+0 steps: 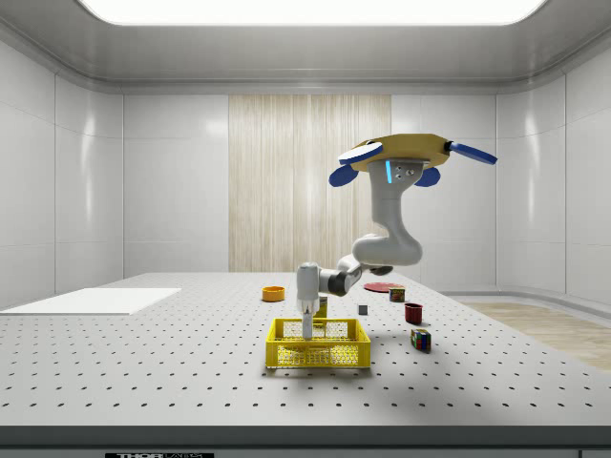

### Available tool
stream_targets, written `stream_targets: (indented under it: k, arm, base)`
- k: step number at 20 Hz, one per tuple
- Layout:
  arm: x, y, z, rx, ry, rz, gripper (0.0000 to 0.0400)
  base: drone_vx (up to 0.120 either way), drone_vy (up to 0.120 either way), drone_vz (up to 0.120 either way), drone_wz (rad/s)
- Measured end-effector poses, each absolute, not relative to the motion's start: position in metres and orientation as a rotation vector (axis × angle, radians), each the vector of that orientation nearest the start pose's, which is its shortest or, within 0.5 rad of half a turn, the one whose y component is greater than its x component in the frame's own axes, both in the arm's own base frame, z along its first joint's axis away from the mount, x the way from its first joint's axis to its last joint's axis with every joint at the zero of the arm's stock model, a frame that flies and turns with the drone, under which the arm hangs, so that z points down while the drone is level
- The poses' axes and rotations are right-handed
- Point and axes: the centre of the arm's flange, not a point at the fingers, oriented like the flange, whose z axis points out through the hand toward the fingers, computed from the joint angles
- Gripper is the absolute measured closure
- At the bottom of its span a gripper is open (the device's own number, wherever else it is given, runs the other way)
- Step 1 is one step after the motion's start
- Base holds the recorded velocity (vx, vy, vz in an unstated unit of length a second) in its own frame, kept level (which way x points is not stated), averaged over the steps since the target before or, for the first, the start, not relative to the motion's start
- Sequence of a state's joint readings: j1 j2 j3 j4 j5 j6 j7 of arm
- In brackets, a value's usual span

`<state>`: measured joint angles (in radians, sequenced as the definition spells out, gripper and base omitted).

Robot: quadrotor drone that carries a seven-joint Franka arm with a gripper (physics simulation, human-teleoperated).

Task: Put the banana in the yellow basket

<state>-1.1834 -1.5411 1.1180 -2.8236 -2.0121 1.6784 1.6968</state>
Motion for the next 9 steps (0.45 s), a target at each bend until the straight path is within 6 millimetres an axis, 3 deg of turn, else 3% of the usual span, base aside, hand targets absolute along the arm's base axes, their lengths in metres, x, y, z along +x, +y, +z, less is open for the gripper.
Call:
stream_targets:
  k: [9]
  arm:
    - [0.299, 0.002, 0.541, 0.0, -0.002, 0.789, 0.0005]
  base:
    - [0.0, 0.0, 0.0, 0.0]
